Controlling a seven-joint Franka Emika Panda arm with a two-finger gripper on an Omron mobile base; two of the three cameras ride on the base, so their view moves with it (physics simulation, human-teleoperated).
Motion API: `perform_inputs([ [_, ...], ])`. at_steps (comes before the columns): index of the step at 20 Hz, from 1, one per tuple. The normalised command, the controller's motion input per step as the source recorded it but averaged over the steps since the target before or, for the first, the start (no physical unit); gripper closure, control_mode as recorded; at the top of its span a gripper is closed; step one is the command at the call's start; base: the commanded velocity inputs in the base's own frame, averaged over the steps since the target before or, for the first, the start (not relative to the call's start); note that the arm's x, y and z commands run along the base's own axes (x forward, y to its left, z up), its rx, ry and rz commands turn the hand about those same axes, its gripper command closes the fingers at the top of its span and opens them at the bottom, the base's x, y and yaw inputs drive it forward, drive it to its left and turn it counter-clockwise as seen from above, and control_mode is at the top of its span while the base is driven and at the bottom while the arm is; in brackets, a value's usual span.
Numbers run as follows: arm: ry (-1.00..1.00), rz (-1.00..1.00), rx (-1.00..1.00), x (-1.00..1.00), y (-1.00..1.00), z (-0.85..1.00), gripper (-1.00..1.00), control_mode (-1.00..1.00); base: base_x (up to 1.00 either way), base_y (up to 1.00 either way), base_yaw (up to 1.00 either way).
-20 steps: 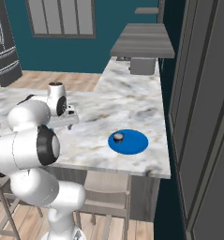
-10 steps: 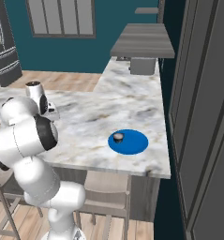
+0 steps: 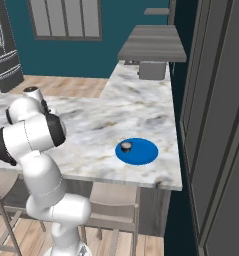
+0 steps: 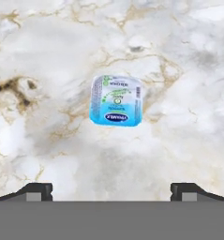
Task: Place two yogurt containers on each plate.
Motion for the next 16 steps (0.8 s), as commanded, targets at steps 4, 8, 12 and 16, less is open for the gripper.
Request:
perform_inputs([
  [4,0.05,-0.02,0.0,0.1,0.07,-0.14,-1.0,-1.0,0.0,0.0,0.0],
  [8,0.06,0.0,0.0,0.08,-0.02,-0.2,-1.0,-1.0,0.0,0.0,0.0],
  [12,0.03,0.0,0.0,0.07,0.0,-0.27,-1.0,-1.0,0.0,0.0,0.0],
  [16,0.1,0.0,0.0,0.23,-0.01,-0.23,-1.0,-1.0,0.0,0.0,0.0],
])
